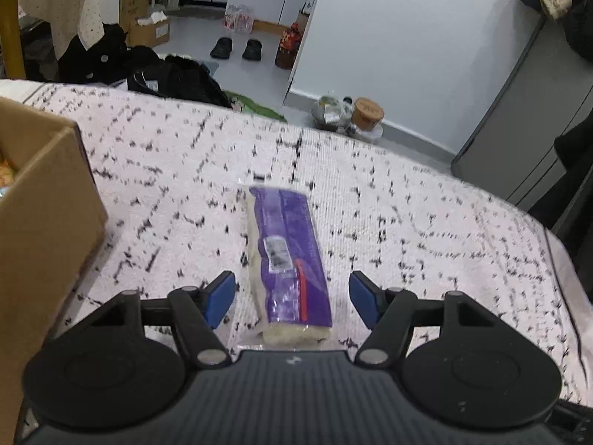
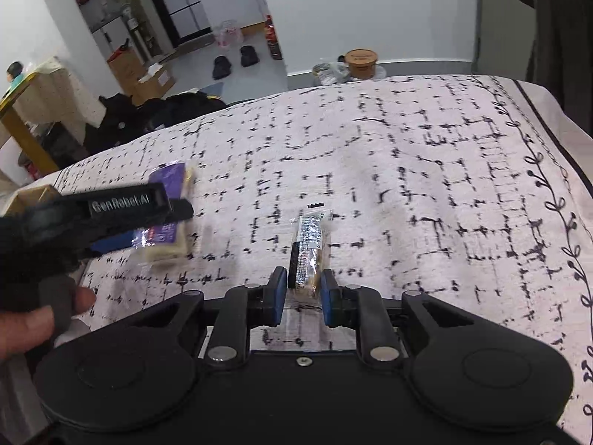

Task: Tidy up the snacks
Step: 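Grasp the purple bar with the left tool while the right tool grasps the clear stick packet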

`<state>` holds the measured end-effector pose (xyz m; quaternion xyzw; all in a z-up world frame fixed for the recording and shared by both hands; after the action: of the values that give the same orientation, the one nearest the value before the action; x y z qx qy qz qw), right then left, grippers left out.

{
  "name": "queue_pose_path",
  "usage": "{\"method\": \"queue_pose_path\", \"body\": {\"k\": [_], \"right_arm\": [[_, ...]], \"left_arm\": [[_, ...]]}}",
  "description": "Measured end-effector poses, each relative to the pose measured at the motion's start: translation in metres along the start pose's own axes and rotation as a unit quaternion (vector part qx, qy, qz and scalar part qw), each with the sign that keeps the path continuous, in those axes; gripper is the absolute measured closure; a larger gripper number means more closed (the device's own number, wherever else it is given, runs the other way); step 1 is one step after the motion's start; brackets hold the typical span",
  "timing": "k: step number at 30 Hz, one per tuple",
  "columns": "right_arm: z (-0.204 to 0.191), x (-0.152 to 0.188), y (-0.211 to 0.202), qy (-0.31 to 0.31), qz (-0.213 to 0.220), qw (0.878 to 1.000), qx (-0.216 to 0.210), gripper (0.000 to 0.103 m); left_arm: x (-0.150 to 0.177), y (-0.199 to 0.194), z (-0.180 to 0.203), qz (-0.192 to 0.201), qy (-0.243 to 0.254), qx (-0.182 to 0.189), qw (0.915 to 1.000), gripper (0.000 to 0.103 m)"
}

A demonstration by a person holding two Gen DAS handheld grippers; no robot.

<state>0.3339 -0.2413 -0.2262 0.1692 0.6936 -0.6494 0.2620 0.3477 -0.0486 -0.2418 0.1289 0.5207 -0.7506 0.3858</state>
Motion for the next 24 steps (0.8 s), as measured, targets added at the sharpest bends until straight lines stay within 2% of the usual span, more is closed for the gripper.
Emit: {"method": "queue_pose_path", "body": {"k": [2,3,5,6,10,16,18,24], "right_arm": [[0.001,0.000,0.000,0.003,-0.001,1.000,0.000,0.083],[0.001,0.001,0.001,0.004,-0.002,1.000,0.000,0.080],[-0.001,0.001,0.002,0.008,-0.004,1.000,0.001,0.080],[-0.001,0.000,0.002,0.011,-0.004,1.000,0.000,0.079],[-0.006,-0.001,0.004,0.014,0.000,1.000,-0.003,0.073],[-0.015,0.000,0.011,0.000,0.004,1.000,0.016,0.073],[-0.017,-0.001,0.012,-0.003,0.002,1.000,0.019,0.084],[-0.022,-0.003,-0.001,0.019,0.010,0.999,-0.029,0.084]], "left_arm": [[0.005,0.005,-0.002,-0.008,-0.002,0.000,1.0000,0.038],[0.006,0.006,-0.002,-0.005,0.002,-0.004,1.0000,0.043],[0.008,0.002,-0.005,0.001,0.007,-0.014,0.9999,0.063],[0.008,0.000,-0.006,0.003,0.001,-0.016,0.9999,0.067],[0.015,-0.010,-0.010,-0.001,-0.004,-0.009,1.0000,0.069],[0.025,-0.025,-0.009,-0.013,0.000,0.004,0.9999,0.070],[0.028,-0.029,-0.008,-0.013,0.003,0.008,0.9999,0.071],[0.023,-0.051,-0.006,0.010,0.005,0.026,0.9996,0.073]]}}
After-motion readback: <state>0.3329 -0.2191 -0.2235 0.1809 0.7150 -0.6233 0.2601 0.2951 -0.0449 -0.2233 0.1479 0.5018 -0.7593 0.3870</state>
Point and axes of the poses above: each gripper's, at about its wrist camera, not at the fingertips, and y roughly the way its jaws point, z to its right, x to its underside, the point moved 6 cm from there along y, roughly the way its jaws point, and after that the axes turned 14 degrees about x, right-handed, at the moved point
